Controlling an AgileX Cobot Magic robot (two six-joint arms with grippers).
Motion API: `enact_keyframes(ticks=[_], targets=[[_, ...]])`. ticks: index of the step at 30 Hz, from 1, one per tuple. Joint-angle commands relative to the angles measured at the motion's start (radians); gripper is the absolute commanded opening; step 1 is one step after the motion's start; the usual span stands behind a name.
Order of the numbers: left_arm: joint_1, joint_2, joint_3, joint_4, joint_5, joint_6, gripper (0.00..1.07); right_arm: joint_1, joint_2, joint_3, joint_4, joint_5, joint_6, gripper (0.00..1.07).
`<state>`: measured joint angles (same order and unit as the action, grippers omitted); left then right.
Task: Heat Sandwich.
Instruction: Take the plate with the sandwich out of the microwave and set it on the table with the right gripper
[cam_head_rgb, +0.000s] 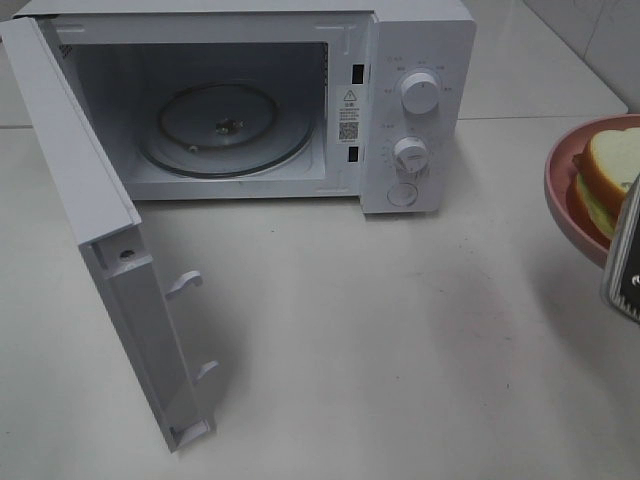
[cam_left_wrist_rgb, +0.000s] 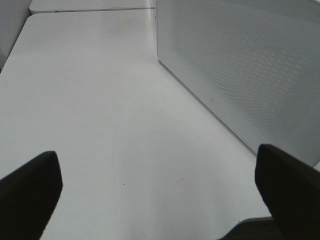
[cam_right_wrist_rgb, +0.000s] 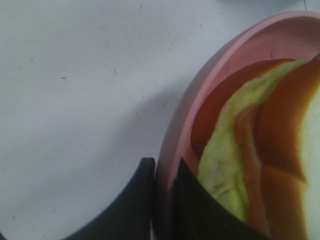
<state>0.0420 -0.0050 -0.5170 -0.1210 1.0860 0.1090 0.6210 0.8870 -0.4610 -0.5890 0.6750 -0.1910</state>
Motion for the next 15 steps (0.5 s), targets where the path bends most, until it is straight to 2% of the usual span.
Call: enact_keyframes(ticks=[1,9,15], targets=[[-0.001,-0.016,0.0,-0.006,-0.009,0.002,0.98,0.002,0.02,-0.015,-0.059,0.016,0.07,0.01],[-0.001,-0.016,0.0,-0.006,-0.009,0.002,0.98,-0.001,0.179,-0.109,-0.154,0.052,0.304,0.01],[-0.001,-0.016,0.0,-0.006,-0.009,0.002,0.98,-0.001,0.274,-0.177,-0.178,0.082,0.419,0.01]])
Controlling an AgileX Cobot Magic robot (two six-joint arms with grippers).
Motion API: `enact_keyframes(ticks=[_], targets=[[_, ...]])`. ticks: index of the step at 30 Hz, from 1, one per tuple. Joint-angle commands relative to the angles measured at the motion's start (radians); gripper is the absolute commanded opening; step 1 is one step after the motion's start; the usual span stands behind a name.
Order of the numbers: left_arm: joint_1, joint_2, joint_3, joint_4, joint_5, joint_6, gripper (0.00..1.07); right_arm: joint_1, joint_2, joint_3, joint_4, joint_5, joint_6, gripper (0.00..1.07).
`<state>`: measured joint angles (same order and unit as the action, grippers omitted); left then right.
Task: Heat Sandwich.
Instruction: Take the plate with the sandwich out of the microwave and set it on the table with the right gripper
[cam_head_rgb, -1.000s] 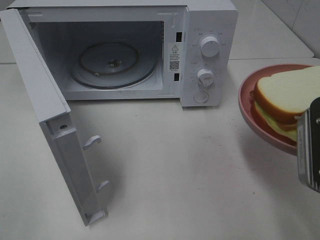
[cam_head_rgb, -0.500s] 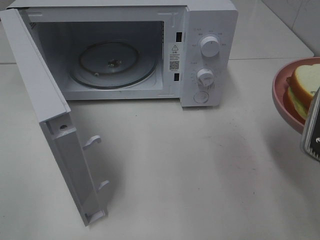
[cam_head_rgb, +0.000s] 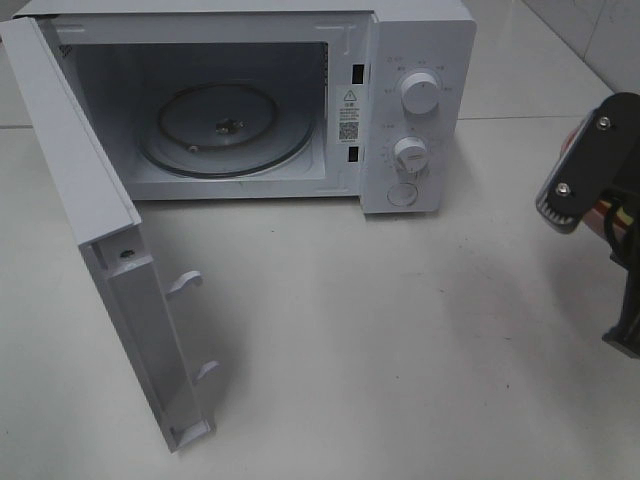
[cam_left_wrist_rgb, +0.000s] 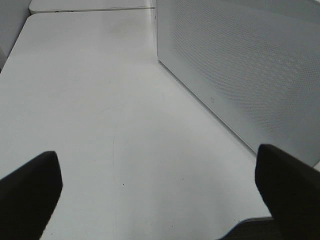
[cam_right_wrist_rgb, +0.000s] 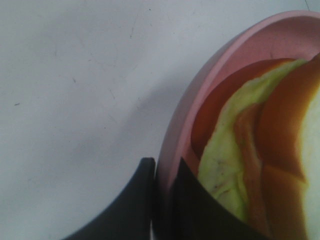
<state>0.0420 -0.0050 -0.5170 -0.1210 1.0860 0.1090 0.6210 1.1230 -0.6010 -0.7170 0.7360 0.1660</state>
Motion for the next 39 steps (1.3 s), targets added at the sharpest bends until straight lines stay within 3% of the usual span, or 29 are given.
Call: enact_keyframes(ticks=[1,18,25,39], targets=[[-0.001,-0.016,0.0,-0.006,-0.009,0.002,0.98,-0.001,0.056,-0.052,-0.052,0.03,0.079,0.01],[-0.001,-0.016,0.0,-0.006,-0.009,0.002,0.98,-0.001,0.248,-0.244,-0.062,0.17,0.386,0.01],[-0.001,-0.016,0.0,-0.006,-0.009,0.002,0.98,-0.001,0.266,-0.243,-0.077,0.183,0.534,0.02],[-0.001,-0.016,0.0,-0.006,-0.009,0.002,0.98,-0.001,0.367,-0.242,-0.103,0.198,0.614,0.02]])
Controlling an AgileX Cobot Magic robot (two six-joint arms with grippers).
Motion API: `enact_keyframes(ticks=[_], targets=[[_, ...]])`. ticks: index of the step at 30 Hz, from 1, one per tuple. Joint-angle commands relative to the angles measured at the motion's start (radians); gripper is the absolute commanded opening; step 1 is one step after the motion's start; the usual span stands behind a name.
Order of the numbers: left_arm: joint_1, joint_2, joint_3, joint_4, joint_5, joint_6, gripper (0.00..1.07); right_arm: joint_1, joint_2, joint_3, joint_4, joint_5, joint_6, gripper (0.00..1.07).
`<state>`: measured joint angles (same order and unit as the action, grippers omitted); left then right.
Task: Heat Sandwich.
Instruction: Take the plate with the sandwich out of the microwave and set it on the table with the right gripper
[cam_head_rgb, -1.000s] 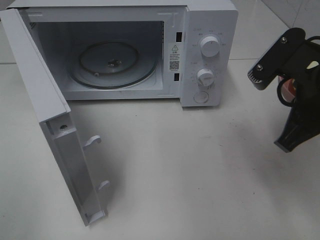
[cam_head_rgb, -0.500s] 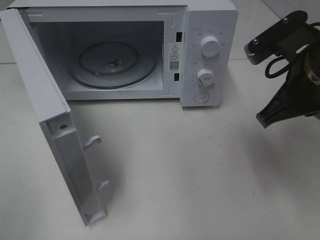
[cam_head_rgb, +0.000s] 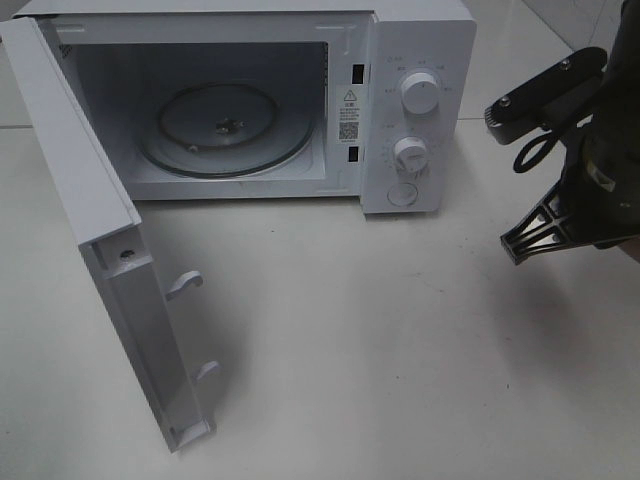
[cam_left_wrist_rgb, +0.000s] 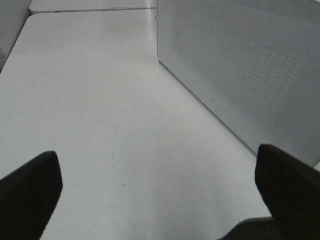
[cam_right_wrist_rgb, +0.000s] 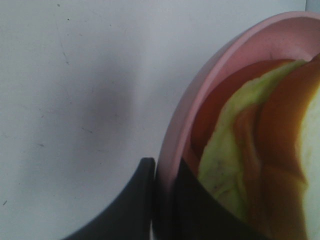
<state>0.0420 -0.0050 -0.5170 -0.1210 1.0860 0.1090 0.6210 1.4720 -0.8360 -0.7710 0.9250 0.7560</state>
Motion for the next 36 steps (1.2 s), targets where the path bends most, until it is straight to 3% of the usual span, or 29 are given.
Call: enact_keyframes(ticks=[1,11,24,36], targets=[[-0.001,-0.016,0.0,-0.006,-0.009,0.002,0.98,-0.001,0.025,-0.007,-0.058,0.008,0.038,0.02],[-0.001,-0.016,0.0,-0.006,-0.009,0.002,0.98,-0.001,0.076,0.011,-0.125,-0.008,0.117,0.03],[-0.001,-0.016,0.0,-0.006,-0.009,0.002,0.98,-0.001,0.076,0.158,-0.249,-0.116,0.313,0.03],[-0.001,-0.016,0.0,-0.006,-0.009,0.002,0.98,-0.001,0.1,0.174,-0.307,-0.119,0.375,0.0]])
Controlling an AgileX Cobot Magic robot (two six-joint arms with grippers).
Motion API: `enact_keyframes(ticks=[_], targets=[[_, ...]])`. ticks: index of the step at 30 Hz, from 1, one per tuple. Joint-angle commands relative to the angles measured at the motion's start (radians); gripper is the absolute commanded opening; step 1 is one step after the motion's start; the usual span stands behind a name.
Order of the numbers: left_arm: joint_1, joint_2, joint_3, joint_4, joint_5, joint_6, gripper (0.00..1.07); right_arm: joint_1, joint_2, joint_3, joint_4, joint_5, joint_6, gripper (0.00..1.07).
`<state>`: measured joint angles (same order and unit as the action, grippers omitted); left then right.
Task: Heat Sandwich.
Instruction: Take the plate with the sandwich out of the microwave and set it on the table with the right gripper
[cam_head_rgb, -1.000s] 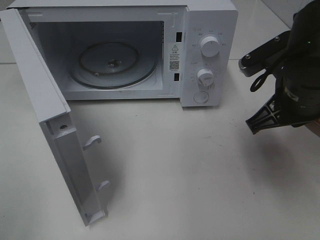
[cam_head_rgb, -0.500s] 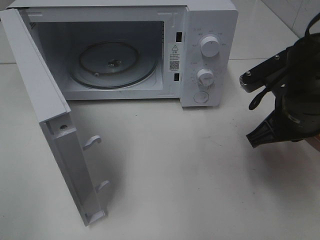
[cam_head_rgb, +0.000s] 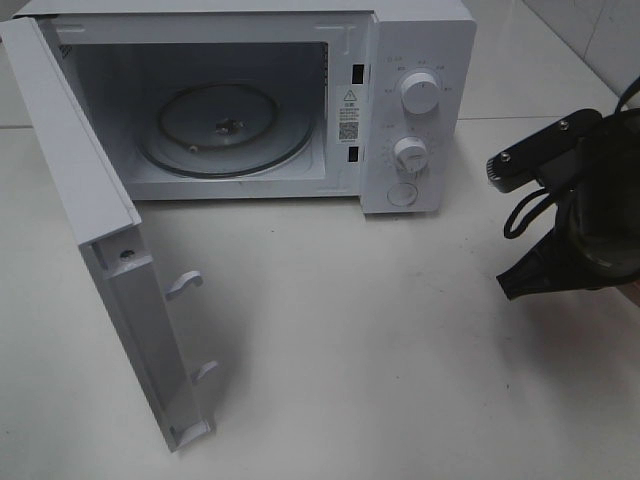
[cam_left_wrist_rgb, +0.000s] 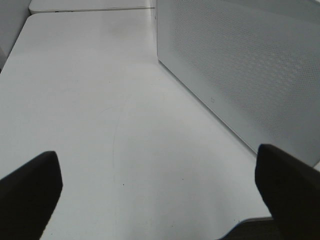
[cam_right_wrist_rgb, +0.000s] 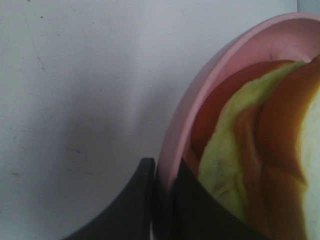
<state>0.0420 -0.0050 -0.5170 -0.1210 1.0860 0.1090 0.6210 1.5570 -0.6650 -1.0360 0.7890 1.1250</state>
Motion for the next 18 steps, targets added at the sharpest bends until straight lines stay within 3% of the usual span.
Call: enact_keyframes(ticks=[1,18], targets=[[-0.001,-0.016,0.0,-0.006,-0.009,0.002,0.98,-0.001,0.015,0.003,-0.042,0.017,0.006,0.0],[-0.001,-0.016,0.0,-0.006,-0.009,0.002,0.98,-0.028,0.131,0.003,-0.097,-0.048,0.103,0.01]])
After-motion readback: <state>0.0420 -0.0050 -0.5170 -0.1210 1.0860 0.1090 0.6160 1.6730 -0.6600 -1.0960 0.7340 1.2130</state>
